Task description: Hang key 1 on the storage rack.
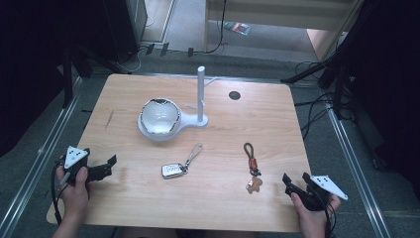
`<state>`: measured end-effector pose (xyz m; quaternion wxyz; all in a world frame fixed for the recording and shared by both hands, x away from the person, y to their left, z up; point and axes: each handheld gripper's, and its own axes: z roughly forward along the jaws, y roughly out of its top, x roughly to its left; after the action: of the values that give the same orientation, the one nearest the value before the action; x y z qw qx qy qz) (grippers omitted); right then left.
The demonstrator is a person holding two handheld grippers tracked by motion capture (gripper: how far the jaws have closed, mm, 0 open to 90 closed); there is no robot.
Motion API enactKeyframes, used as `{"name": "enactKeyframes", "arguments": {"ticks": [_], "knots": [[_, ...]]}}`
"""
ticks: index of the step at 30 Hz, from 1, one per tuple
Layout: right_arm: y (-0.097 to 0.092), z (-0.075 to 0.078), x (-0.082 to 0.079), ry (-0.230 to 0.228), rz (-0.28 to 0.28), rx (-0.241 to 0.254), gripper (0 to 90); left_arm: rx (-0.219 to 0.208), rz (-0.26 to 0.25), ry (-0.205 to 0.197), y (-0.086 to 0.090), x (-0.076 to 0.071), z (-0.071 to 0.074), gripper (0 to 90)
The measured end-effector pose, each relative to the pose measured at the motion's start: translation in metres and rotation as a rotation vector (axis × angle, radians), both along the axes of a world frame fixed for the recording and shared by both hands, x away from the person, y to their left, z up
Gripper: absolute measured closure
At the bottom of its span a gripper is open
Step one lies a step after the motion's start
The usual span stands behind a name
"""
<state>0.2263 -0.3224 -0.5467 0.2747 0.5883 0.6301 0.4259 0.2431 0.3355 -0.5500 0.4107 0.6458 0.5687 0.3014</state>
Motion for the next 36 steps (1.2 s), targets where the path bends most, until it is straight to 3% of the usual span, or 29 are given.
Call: {"name": "enactKeyframes", "arguments": {"ticks": [5, 11, 20, 24, 28, 35, 36], "knots": [[-0.002, 0.005, 0.0, 0.026, 0.037, 0.007, 31.1, 0.0, 0.003, 0.004, 0.0, 0.001, 0.0, 0.2], [0.002, 0.012, 0.002, 0.072, 0.052, -0.076, 35.1, -0.003, 0.0, 0.0, 0.0, 0.0, 0.0, 0.2], [0.014, 0.026, 0.011, 0.118, 0.085, -0.114, 36.9, -0.007, -0.001, -0.007, 0.001, -0.001, 0.0, 0.2], [0.025, 0.029, 0.018, 0.179, 0.139, -0.169, 37.8, -0.002, 0.0, -0.011, 0.0, -0.001, 0.0, 0.2], [0.035, 0.028, 0.023, 0.219, 0.177, -0.183, 37.5, -0.002, 0.0, -0.008, 0.0, -0.001, 0.0, 0.2], [0.045, 0.029, 0.03, 0.259, 0.201, -0.21, 37.8, 0.006, -0.005, -0.008, -0.001, -0.001, 0.0, 0.1], [0.048, 0.031, 0.033, 0.283, 0.201, -0.219, 39.3, 0.002, -0.003, -0.009, -0.001, -0.001, 0.0, 0.1]]}}
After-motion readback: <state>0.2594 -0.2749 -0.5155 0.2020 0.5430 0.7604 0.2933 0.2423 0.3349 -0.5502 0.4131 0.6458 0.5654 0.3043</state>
